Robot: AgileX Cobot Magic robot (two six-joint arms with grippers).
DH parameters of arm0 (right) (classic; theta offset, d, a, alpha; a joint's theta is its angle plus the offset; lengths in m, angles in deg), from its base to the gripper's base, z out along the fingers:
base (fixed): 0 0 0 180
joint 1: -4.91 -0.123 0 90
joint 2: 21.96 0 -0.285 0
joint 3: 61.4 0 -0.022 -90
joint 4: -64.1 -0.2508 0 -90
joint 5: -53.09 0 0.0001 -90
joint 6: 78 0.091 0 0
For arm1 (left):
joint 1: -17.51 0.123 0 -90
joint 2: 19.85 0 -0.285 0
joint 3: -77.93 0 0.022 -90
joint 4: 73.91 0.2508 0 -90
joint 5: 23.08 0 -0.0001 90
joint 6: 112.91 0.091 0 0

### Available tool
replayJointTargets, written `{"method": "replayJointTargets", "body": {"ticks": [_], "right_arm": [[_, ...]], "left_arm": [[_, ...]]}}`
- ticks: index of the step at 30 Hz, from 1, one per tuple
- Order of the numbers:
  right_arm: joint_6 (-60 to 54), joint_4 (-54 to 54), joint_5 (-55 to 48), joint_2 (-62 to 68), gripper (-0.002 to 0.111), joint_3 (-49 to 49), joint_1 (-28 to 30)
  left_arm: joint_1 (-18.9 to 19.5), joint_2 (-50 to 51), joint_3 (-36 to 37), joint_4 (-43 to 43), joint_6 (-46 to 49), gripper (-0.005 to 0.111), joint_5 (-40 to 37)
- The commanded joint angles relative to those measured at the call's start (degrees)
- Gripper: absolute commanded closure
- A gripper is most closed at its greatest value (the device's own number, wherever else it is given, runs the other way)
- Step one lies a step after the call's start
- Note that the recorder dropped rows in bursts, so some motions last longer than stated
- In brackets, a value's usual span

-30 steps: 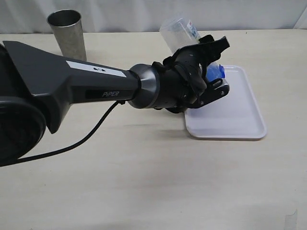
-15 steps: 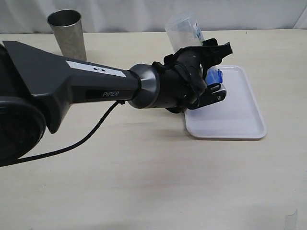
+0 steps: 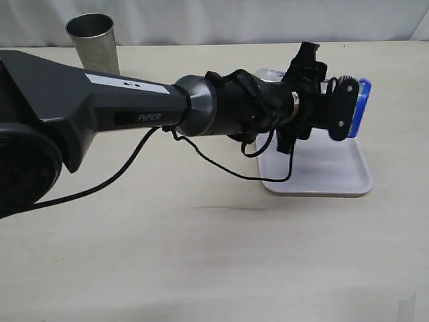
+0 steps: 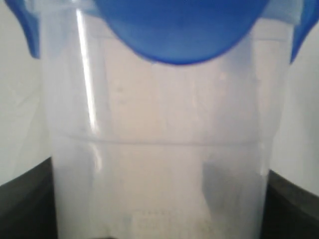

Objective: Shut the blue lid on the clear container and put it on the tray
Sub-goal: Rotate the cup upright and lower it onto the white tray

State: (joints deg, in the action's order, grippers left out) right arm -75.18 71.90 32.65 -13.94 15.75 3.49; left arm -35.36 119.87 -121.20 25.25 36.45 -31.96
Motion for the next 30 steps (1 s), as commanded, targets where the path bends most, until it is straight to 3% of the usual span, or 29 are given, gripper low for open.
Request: {"method": "replayJointTargets", "body": {"ticks": [1, 5, 10, 17, 23, 30], "right_arm": [[0.13, -0.07, 0.4, -0.24, 0.095, 0.07, 0.41], [0.13, -0.07, 0.4, -0.24, 0.095, 0.07, 0.41], [0.13, -0.07, 0.4, -0.24, 0.095, 0.07, 0.41], [0.13, -0.07, 0.4, -0.24, 0.095, 0.07, 0.41], [0.13, -0.07, 0.4, -0.24, 0.095, 0.07, 0.41], [0.13, -0.07, 0.4, -0.24, 0.095, 0.07, 0.41]], "left_arm": [[3.26, -0.4, -3.95, 0.78, -21.18, 0.107, 13.55], [6.11, 0.53, -5.63, -9.46, -25.05, 0.107, 21.55], [9.31, 2.78, -5.63, -27.82, -24.12, 0.107, 40.88], [10.2, 9.06, -5.63, -46.86, -10.35, 0.107, 61.89], [10.2, 14.12, -5.63, -52.84, -0.29, 0.107, 72.3], [10.2, 18.49, -5.63, -56.66, 0.79, 0.107, 73.58]]}}
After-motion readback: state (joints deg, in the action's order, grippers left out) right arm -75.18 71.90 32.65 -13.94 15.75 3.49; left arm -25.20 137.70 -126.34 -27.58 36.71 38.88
